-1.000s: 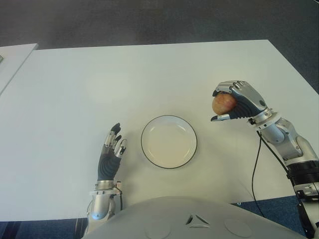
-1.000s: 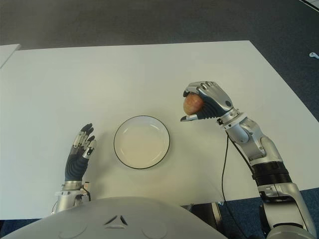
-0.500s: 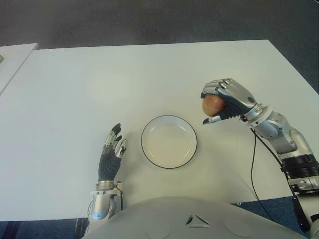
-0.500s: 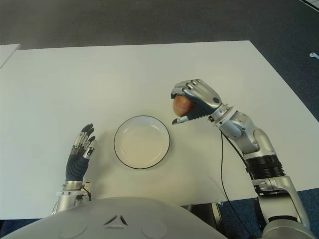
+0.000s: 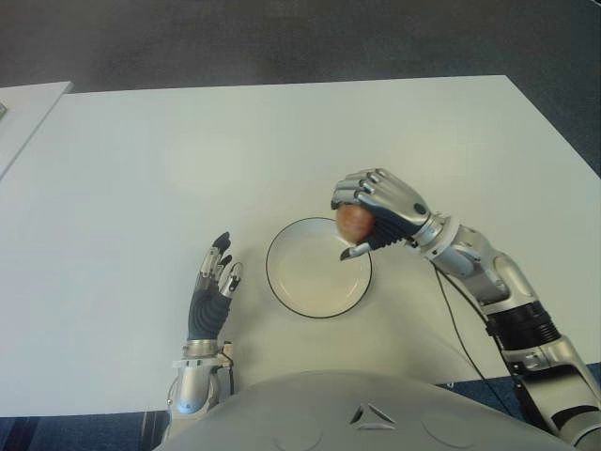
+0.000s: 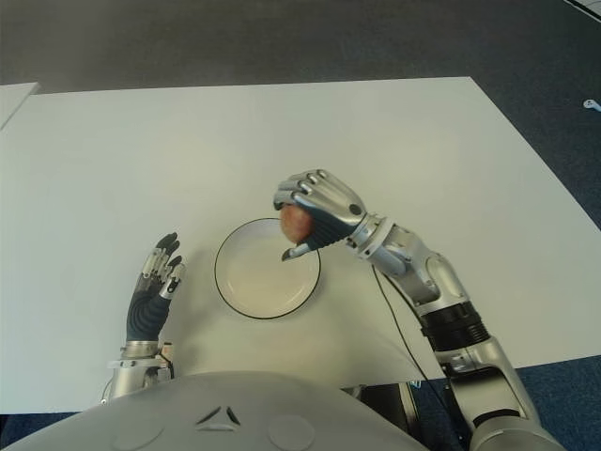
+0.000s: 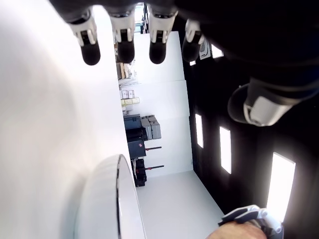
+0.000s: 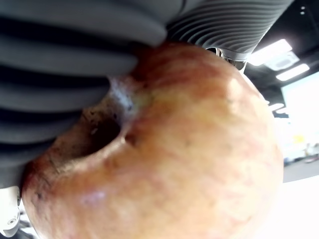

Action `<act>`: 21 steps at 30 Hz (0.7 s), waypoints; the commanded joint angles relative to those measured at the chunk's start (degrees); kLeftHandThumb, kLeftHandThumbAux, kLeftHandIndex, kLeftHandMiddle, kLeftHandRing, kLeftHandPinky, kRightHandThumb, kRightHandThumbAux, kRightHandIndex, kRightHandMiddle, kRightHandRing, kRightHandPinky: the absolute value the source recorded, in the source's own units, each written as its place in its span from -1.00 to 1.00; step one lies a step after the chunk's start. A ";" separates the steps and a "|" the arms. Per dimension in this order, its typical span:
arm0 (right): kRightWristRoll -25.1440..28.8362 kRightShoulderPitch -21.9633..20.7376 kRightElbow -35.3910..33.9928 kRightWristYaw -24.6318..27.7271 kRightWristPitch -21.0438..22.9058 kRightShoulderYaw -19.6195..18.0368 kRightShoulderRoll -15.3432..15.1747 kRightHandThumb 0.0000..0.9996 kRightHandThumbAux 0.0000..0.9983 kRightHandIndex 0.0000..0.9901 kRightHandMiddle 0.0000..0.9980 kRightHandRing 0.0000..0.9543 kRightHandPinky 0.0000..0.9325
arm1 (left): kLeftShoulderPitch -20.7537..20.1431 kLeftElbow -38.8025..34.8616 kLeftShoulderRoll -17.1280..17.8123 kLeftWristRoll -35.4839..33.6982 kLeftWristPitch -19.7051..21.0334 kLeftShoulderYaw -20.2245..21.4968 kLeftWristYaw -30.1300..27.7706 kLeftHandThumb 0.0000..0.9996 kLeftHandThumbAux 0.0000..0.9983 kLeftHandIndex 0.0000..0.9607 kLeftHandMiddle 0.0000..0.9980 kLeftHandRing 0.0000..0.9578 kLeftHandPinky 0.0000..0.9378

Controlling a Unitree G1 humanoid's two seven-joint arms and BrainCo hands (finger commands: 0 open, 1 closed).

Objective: Put the apples into the plate.

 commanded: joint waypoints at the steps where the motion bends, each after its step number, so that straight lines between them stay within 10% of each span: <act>1: -0.92 -0.90 0.99 1.09 0.34 1.98 1.17 0.43 0.43 -0.11 0.76 0.81 0.85 | -0.21 1.11 -0.76 0.91 0.15 -0.08 0.87 -1.00 -0.18 -1.00 -1.00 -1.00 -0.98; 21: -7.73 -1.67 6.53 -3.67 -3.22 8.66 2.83 0.45 0.42 -0.11 0.74 0.81 0.85 | 0.58 0.30 -2.62 3.80 -0.06 -0.61 3.03 -1.00 -0.18 -1.00 -1.00 -1.00 -0.98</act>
